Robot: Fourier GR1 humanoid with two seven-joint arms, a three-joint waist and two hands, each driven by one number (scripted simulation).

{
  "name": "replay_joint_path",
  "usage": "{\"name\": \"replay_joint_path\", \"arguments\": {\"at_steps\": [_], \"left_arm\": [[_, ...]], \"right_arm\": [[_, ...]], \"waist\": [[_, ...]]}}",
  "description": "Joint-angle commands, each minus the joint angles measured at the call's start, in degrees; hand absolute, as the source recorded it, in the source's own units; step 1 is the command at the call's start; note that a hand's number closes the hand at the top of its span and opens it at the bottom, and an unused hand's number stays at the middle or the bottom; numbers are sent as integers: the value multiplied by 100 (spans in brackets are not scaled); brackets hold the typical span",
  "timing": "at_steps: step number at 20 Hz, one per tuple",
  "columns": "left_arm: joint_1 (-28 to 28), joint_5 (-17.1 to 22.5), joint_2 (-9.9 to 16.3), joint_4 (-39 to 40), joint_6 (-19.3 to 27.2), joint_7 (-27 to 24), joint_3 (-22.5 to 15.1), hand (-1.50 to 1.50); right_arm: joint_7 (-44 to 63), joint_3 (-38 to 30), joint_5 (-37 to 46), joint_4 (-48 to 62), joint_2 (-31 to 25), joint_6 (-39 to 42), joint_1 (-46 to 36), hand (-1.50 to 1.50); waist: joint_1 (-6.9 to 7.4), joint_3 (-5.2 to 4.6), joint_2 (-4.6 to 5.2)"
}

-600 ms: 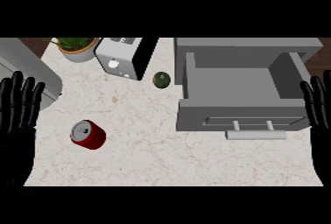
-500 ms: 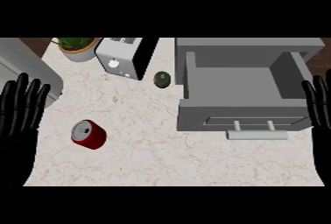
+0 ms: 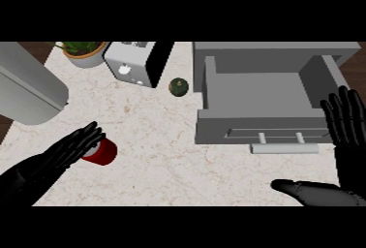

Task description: Pick up the can, place it into the drawer and close the drawer

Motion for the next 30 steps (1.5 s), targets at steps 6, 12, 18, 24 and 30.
{"name": "replay_joint_path", "arguments": {"at_steps": [6, 12, 18, 24, 30], "left_arm": [[-31, 1918, 1332, 417, -1285, 577, 1072, -150], [276, 2394, 1453, 840, -1718, 696, 1491, -150], [-677, 2144, 1092, 1235, -1133, 1331, 1107, -150], [-679, 1299, 522, 1870, -1818, 917, 1394, -150], [-786, 796, 169, 1968, -1947, 827, 1357, -150]], "right_arm": [[28, -439, -255, 395, -78, 143, 220, -150], [-563, -386, -242, 222, 11, 465, 1018, -150], [-218, -584, -301, 192, -2, 416, 652, -150], [-487, -630, -413, -111, 40, 826, 1212, -150], [-259, -858, -536, -301, -38, 960, 1208, -150]], "waist": [[65, 23, -20], [65, 22, -27], [30, 22, -16], [39, 19, -23], [42, 20, -25]]}}
